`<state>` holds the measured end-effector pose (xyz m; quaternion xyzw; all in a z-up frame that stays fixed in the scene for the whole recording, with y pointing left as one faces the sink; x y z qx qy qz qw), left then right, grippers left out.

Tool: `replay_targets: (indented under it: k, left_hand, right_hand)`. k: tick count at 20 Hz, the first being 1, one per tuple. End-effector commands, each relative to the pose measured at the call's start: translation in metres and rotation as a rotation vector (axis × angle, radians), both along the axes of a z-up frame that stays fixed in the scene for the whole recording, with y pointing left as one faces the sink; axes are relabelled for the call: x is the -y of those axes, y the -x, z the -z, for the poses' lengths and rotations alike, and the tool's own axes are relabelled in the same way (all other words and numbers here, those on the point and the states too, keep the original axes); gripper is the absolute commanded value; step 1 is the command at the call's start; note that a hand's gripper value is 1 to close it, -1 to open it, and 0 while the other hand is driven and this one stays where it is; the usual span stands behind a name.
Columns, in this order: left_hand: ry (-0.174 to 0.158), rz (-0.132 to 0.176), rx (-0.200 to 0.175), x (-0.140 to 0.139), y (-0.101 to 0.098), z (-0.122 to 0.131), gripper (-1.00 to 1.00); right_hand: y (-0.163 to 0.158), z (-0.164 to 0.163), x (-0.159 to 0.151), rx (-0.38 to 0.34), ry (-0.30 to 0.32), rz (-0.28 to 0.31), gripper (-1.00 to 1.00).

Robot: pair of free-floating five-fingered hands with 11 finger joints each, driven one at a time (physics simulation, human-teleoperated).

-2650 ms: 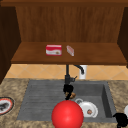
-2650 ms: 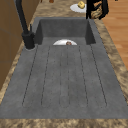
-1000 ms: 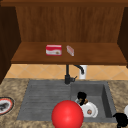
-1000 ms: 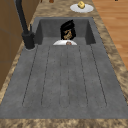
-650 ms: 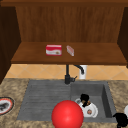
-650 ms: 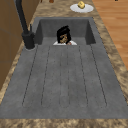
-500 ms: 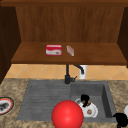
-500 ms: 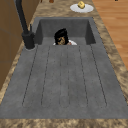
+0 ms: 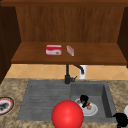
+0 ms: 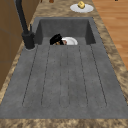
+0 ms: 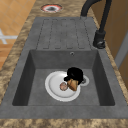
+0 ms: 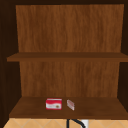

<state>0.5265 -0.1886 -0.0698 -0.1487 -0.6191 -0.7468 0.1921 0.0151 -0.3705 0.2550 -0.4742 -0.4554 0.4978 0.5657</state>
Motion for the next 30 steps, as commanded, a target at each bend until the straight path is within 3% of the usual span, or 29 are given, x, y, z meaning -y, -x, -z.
replay_targets:
  k: [1,3,5,7,8,10,13,15,17,18,19,22,26,30]
  left_hand:
    - [0.035,-0.012,0.001,0.000,-0.025,0.031,1.00]
    - [0.039,-0.021,-0.045,0.001,-0.029,0.029,1.00]
    - [0.044,-0.013,-0.060,0.004,-0.019,0.026,1.00]
    - [0.044,-0.013,-0.026,0.003,0.008,0.014,1.00]
    - [0.026,-0.002,0.016,0.003,0.018,0.001,1.00]
    - [-0.001,0.025,0.076,0.002,0.026,-0.004,1.00]
    - [-0.004,0.036,0.168,0.003,0.040,-0.014,1.00]
    - [0.002,0.043,0.207,0.003,0.048,-0.018,1.00]
    - [-0.002,0.045,0.198,0.007,0.048,-0.018,1.00]
    - [-0.001,0.046,0.196,0.009,0.050,-0.019,-1.00]
    - [0.008,0.032,0.204,0.011,0.056,-0.022,-1.00]
    - [0.002,0.052,0.211,0.012,0.065,-0.037,-1.00]
    - [0.011,0.051,0.140,0.011,0.062,-0.062,-1.00]
    - [0.025,0.049,0.114,-0.001,0.062,-0.086,-1.00]
  right_hand:
    - [0.000,0.000,0.000,0.000,0.000,0.000,0.00]
    - [0.000,0.000,0.000,0.000,0.000,0.000,0.00]
    - [0.000,0.000,0.000,0.000,0.000,0.000,0.00]
    - [0.000,0.000,0.000,0.000,0.000,0.000,0.00]
    - [0.000,0.000,0.000,0.000,0.000,0.000,0.00]
    - [0.000,0.000,0.000,0.000,0.000,0.000,0.00]
    - [0.000,0.000,0.000,0.000,0.000,0.000,0.00]
    - [0.000,0.000,0.000,0.000,0.000,0.000,0.00]
    - [0.000,0.000,0.000,0.000,0.000,0.000,0.00]
    - [0.000,0.000,0.000,0.000,0.000,0.000,0.00]
    - [0.000,0.000,0.000,0.000,0.000,0.000,0.00]
    - [0.000,0.000,0.000,0.000,0.000,0.000,0.00]
    - [0.000,0.000,0.000,0.000,0.000,0.000,0.00]
    - [0.000,0.000,0.000,0.000,0.000,0.000,0.00]
